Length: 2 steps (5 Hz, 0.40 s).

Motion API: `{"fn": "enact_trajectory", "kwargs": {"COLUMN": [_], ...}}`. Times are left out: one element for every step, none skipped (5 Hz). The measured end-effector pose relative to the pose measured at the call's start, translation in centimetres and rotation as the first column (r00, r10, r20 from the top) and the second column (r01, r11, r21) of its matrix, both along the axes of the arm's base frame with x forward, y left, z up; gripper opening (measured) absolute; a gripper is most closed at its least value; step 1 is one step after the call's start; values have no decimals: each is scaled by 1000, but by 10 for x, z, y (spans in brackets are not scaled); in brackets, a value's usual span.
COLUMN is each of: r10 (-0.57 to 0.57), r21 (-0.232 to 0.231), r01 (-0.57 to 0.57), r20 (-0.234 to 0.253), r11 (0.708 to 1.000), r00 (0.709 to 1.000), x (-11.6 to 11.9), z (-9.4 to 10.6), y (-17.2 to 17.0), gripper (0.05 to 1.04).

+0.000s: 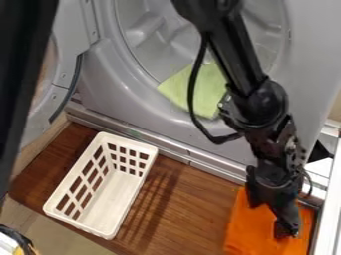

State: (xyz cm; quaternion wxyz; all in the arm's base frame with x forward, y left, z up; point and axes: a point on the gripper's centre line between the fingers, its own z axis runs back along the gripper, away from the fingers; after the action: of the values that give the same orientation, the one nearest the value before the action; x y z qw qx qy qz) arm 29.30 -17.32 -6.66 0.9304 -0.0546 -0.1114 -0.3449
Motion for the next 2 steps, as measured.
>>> {"fn": "enact_trajectory", "kwargs": {"r10": [-5, -14], "r21": [30, 29], "r01": [5, 13], "r20": [-4, 14], "r11": [1000, 1000], "r00": [1000, 1000], "x": [-3, -6], "z": [1, 15], "y": [5, 8], "gripper": [999, 999]}}
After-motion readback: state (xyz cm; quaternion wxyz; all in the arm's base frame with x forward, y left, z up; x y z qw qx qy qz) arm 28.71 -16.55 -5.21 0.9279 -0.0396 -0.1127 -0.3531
